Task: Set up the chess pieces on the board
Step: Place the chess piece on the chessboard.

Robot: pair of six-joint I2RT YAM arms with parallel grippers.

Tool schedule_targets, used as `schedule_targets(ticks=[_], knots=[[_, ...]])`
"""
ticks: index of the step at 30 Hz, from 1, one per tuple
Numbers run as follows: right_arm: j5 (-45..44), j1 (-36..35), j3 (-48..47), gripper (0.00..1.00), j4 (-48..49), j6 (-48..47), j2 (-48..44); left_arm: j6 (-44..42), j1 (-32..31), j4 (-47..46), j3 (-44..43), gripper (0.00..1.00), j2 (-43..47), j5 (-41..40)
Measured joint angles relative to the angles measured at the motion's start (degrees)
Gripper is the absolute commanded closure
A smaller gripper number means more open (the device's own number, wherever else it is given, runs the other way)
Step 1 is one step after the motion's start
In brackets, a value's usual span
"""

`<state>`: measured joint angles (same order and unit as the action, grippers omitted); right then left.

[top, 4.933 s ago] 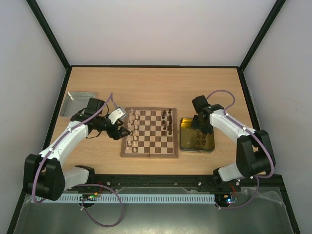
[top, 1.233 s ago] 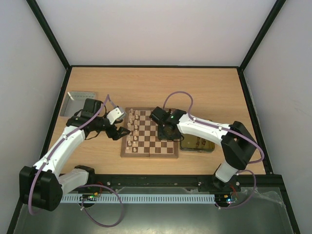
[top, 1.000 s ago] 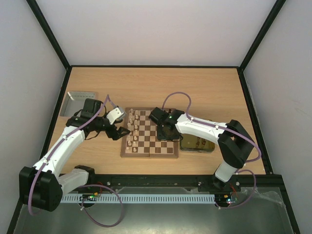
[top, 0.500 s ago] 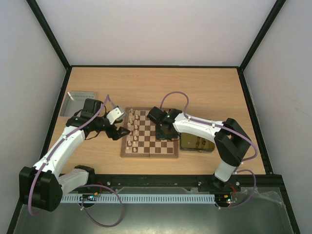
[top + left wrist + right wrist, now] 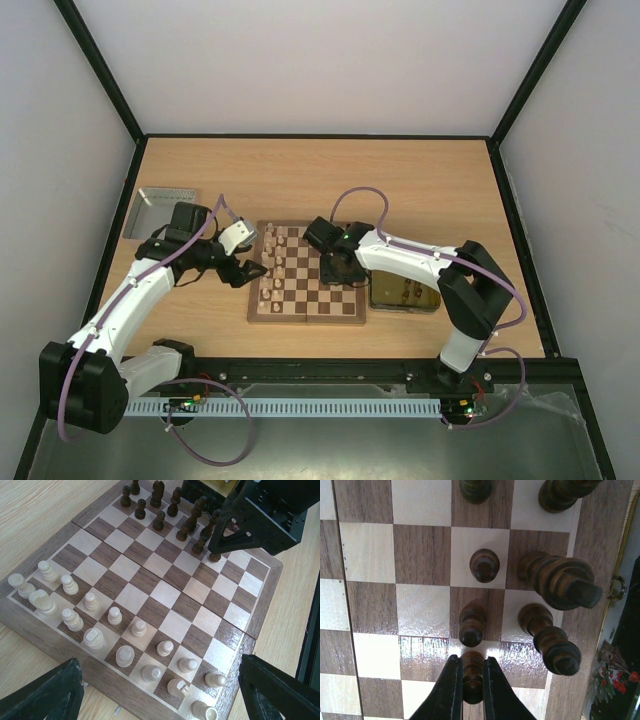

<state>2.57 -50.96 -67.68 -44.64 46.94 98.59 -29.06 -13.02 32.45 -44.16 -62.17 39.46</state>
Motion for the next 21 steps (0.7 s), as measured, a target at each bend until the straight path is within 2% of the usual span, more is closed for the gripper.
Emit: schedule_targets(ticks=[14,21], knots=[[0.55,0.33,0.00,0.98,0.42,-0.37,0.66,0.00,0.00,0.00,0.00,0.15,0.00,-0.02],[0.83,0.33,0.00,0.93,0.48,-0.44,0.66,0.00,0.00,0.00,0.00,0.15,0.00,-0.02]])
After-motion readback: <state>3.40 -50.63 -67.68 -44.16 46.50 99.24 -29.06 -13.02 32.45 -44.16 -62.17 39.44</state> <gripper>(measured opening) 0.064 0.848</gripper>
